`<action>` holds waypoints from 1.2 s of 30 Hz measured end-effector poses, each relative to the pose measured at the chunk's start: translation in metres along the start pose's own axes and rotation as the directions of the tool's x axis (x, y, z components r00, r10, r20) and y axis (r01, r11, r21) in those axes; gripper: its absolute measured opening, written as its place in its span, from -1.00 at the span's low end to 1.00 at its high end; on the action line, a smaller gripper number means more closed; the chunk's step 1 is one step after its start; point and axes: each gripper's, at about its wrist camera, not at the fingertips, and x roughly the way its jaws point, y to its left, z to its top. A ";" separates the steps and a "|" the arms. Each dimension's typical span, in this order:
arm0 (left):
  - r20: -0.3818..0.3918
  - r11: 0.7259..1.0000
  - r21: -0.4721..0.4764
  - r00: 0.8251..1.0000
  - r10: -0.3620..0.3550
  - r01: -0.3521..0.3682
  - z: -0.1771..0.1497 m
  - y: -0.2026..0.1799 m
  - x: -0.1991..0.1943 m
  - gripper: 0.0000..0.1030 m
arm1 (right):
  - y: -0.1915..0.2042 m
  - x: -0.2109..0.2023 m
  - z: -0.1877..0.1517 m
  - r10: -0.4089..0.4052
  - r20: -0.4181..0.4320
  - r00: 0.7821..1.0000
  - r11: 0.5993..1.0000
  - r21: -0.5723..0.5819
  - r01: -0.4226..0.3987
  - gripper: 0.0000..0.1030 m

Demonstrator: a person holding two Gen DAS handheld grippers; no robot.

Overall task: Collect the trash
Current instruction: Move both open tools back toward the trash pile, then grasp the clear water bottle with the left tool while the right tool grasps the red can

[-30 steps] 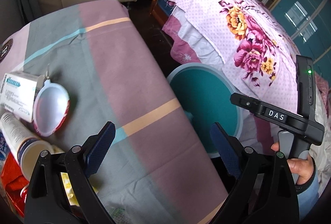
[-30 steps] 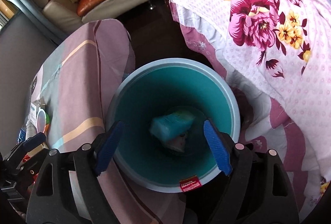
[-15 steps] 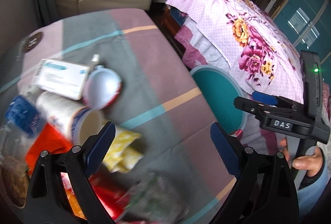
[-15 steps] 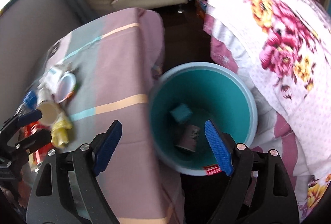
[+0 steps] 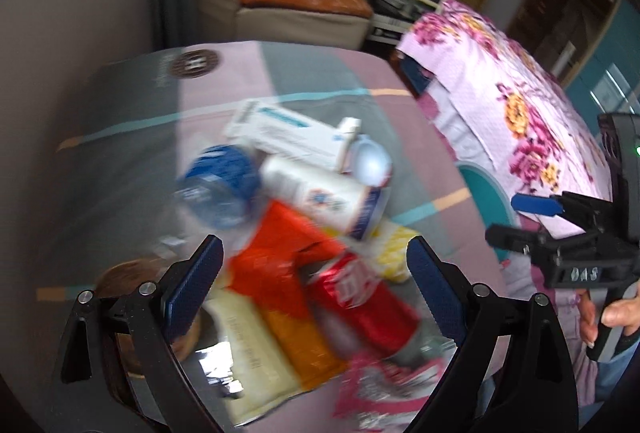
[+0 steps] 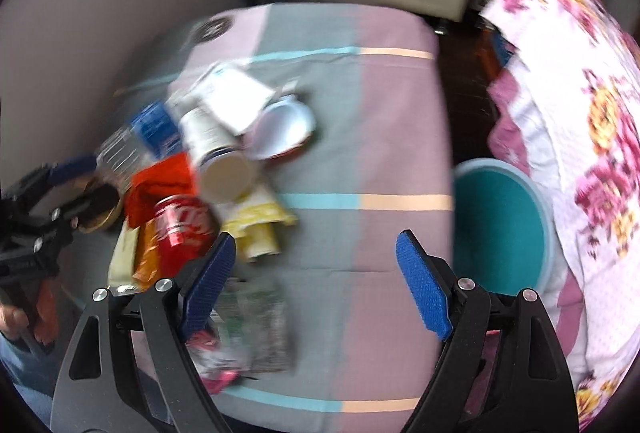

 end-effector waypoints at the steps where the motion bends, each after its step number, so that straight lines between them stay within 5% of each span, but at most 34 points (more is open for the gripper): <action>1: 0.001 1.000 -0.013 1.000 0.006 -0.006 -0.002 0.008 -0.002 0.81 | 0.010 0.003 0.000 0.009 -0.012 1.000 1.000 -0.021 -0.009 0.53; 16: -0.015 0.981 -0.185 0.999 0.047 -0.049 -0.021 0.102 -0.012 0.81 | 0.101 0.066 0.014 0.053 -0.192 0.980 0.982 -0.170 -0.087 0.28; 22: -0.032 0.981 -0.187 0.999 0.044 -0.049 -0.023 0.106 -0.008 0.81 | 0.109 0.083 0.008 0.044 -0.225 0.973 0.980 -0.180 -0.086 0.27; 28: -0.043 0.983 -0.175 0.998 0.044 -0.051 -0.016 0.103 -0.005 0.81 | 0.113 0.093 0.004 0.056 -0.235 0.970 0.975 -0.195 -0.104 -0.08; 36: -0.081 0.994 -0.080 0.994 0.075 -0.081 0.011 0.089 0.006 0.81 | 0.103 0.055 0.014 0.174 -0.169 0.970 0.972 -0.127 -0.197 -0.09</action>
